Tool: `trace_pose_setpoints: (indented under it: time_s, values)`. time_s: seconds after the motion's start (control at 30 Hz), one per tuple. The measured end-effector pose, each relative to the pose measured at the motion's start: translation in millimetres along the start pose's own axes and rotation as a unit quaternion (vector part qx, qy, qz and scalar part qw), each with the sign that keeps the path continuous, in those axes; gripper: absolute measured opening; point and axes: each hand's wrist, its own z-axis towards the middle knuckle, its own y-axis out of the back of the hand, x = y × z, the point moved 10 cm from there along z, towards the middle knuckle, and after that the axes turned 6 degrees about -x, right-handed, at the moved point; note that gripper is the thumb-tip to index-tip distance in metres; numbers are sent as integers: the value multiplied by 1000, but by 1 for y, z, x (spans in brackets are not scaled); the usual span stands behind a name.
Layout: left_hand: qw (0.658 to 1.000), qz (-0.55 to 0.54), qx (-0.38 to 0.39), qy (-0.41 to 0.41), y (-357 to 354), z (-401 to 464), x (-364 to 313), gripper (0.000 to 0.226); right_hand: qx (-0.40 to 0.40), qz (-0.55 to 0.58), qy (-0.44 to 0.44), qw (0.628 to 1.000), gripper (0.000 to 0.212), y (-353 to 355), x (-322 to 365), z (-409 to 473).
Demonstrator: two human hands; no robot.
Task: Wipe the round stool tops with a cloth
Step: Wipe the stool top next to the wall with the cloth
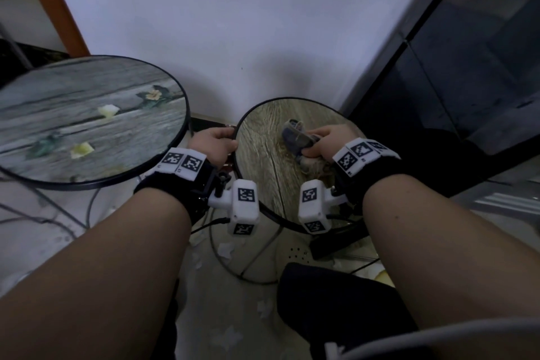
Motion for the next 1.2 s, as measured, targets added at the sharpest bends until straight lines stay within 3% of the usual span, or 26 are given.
trace_pose_setpoints:
  time_s: [0.47, 0.83, 1.2]
  values:
    - [999, 19, 14, 34, 1, -34, 17, 44, -9, 7, -12, 1000, 45, -1, -17, -26]
    - [997, 38, 34, 65, -6, -61, 24, 7, 8, -3, -28, 1000, 44, -5, -28, -53]
    - [996, 53, 30, 67, -6, -73, 32, 4, 4, 17, -30, 999, 41, -5, -40, -78]
